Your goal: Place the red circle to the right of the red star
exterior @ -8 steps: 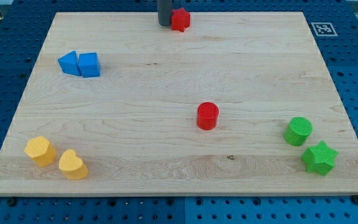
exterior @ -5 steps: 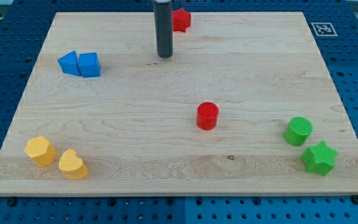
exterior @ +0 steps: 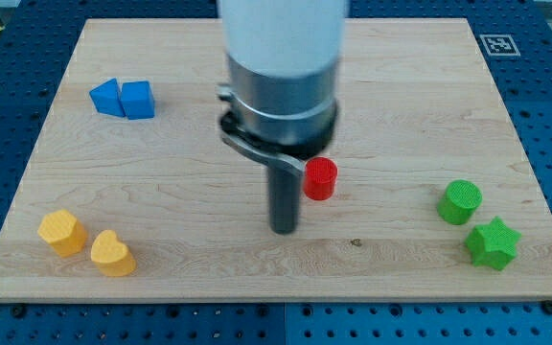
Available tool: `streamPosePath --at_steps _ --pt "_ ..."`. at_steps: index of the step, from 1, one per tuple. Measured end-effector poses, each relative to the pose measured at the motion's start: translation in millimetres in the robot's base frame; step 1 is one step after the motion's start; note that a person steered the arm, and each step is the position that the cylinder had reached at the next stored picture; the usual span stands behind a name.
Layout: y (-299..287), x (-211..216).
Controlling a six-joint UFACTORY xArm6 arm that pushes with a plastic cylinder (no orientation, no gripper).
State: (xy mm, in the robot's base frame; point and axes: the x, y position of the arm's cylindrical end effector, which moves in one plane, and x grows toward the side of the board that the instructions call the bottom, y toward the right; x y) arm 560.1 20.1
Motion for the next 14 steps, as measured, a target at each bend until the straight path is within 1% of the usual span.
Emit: streamPosePath --at_steps 1,2,4,6,9,11,12,14 --pt "61.3 5.3" --pt "61.1 1.6" --pt "59.4 -52.6" --pt "57.9 -13.3" --pt "51.1 -13.3" --pt "25.8 -10.7" --pt "25.7 -9.9" --pt "25.3 -33.3"
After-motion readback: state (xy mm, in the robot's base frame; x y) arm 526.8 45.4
